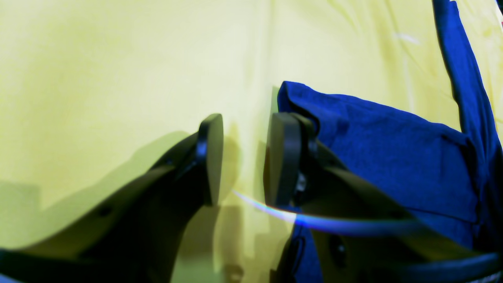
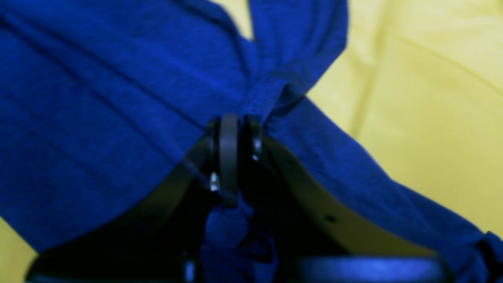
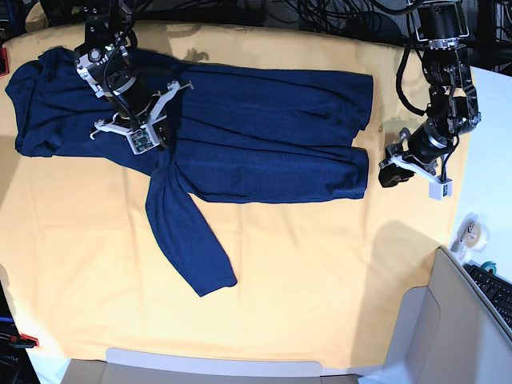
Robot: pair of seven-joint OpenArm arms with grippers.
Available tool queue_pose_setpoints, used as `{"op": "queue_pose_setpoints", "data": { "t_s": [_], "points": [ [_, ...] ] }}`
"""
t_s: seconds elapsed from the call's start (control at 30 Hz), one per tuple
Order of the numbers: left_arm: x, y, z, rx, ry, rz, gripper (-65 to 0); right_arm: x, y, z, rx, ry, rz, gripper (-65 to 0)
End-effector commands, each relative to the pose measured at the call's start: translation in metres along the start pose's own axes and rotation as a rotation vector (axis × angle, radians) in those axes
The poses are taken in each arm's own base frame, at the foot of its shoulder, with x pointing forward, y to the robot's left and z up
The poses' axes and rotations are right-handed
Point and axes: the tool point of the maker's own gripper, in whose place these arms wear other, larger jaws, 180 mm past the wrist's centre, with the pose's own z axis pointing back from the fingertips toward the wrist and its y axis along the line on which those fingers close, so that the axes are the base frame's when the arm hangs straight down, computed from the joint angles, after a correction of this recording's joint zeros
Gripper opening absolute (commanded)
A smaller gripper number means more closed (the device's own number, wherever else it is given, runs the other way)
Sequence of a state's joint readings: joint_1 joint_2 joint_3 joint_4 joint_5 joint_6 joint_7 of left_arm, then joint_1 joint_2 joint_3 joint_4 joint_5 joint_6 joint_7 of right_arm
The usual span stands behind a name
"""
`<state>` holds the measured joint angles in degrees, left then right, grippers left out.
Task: Fold the T-shirt properly
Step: 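Drag the held sleeve up over the shirt body with the right gripper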
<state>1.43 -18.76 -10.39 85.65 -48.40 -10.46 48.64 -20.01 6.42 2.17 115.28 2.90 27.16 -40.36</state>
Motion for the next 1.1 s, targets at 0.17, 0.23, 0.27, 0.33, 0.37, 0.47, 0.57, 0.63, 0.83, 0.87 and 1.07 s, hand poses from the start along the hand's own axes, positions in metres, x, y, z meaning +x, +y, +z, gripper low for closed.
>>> {"op": "queue_pose_setpoints", "data": {
  "t_s": [0.17, 0.23, 0.27, 0.33, 0.37, 0.47, 0.57, 0.63, 0.83, 0.87, 1.07],
  "points": [
    [0.019, -0.005, 0.003, -0.016, -0.050, -0.019, -44.8, 0.002, 0.007, 0.003, 0.018, -0.020, 0.003, -65.0],
    [0.019, -0.005, 0.003, -0.016, -0.050, -0.019, -44.8, -0.003, 0.007, 0.003, 0.019, 0.006, 0.002, -65.0],
    [0.019, -0.005, 0.003, -0.016, -0.050, -0.019, -44.8, -0.005, 0.006, 0.003, 0.016, 0.027, 0.004, -64.3],
    [0.019, -0.005, 0.003, -0.016, -0.050, -0.019, -44.8, -0.011, 0.003, 0.001, 0.009, 0.074, 0.008, -59.2],
    [0.019, -0.005, 0.003, -0.016, -0.050, -0.019, -44.8, -0.012, 0.002, 0.001, 0.008, 0.090, 0.011, -56.5],
    [0.019, -0.005, 0.003, -0.016, -0.050, -0.019, -44.8, -0.011, -0.001, -0.001, 0.001, 0.109, 0.014, -47.7],
    [0.018, -0.005, 0.003, -0.017, -0.048, -0.020, -44.8, 0.002, -0.006, -0.004, -0.011, 0.077, 0.017, -41.7],
    [0.017, -0.005, 0.003, -0.017, -0.046, -0.018, -44.8, 0.014, -0.011, -0.007, -0.022, 0.045, 0.024, -40.6],
    [0.012, -0.010, 0.000, -0.027, -0.042, -0.003, -44.8, 0.058, -0.018, -0.016, -0.044, -0.061, 0.010, -40.6],
    [0.012, -0.010, 0.000, -0.027, -0.042, -0.003, -44.8, 0.066, -0.018, -0.017, -0.046, -0.080, 0.003, -40.6],
    [0.012, -0.010, 0.000, -0.027, -0.042, -0.003, -44.8, 0.103, -0.021, -0.022, -0.056, -0.174, -0.032, -40.6]
  ]
}}
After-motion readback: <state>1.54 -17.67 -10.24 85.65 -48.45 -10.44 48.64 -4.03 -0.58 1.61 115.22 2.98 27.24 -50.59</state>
